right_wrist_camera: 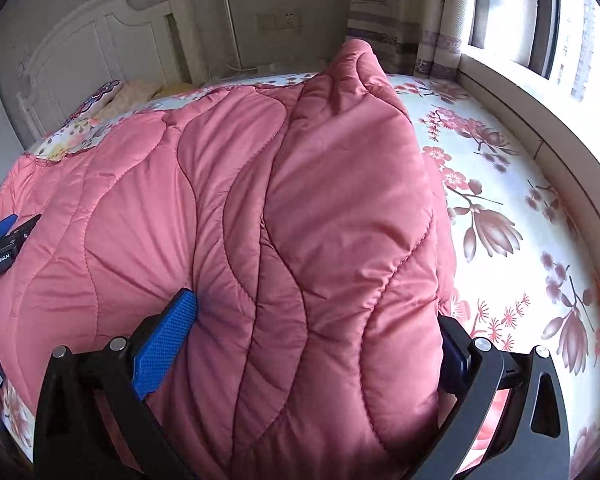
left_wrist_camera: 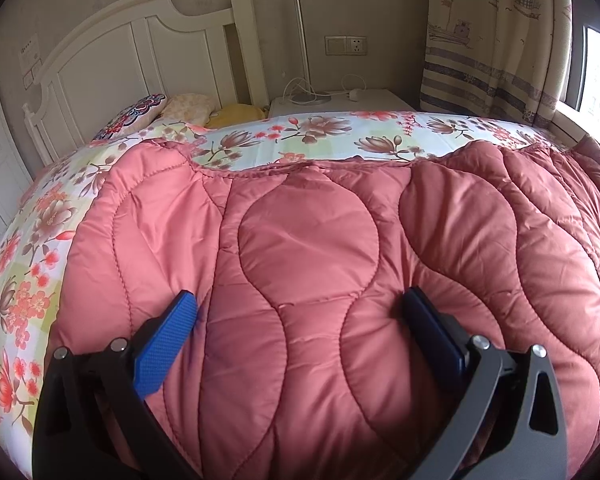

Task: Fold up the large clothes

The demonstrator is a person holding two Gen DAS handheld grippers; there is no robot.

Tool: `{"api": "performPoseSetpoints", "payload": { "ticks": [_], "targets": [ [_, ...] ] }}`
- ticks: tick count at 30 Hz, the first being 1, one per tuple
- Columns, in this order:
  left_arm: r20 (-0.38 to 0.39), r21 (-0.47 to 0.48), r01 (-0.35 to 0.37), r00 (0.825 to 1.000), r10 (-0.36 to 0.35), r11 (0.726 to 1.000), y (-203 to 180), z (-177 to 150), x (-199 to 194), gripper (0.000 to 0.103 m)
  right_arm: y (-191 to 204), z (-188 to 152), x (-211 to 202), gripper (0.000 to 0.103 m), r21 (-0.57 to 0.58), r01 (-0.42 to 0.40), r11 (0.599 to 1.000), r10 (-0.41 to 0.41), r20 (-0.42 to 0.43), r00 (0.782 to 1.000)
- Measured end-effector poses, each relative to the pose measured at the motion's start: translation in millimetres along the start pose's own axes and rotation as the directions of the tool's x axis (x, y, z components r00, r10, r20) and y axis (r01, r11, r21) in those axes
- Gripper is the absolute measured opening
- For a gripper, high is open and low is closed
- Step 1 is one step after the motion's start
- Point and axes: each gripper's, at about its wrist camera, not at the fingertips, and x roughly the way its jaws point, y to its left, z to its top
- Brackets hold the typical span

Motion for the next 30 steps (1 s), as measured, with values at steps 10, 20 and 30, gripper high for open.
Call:
{"api": "performPoseSetpoints", "payload": {
  "ticks": [10, 20, 30],
  "targets": [
    [0.015, 0.033, -0.1, 0.995, 0.1, 0.994, 52.1, 14.5, -20.0, 0.101, 2.3, -2.0, -2.3, 0.099, -0.001, 0.004, 1.0, -0.004, 0.013, 1.0],
    [-0.05, -0.078, -0.037, 0.998, 0.033, 0.996, 79.4, 0.5, 11.8, 0.101, 12.7, 12.8, -41.5, 0.098, 0.061, 0.117, 0.991, -0.121, 0.056, 0.991],
    [-0.049, -0.108, -0.004, 0.999, -0.002, 0.994, 83.2, -3.9, 13.8, 0.101, 181.2, 46.3, -25.2, 0.098, -0.317, -0.025, 0.948, 0.054, 0.082, 0.995]
  ]
}}
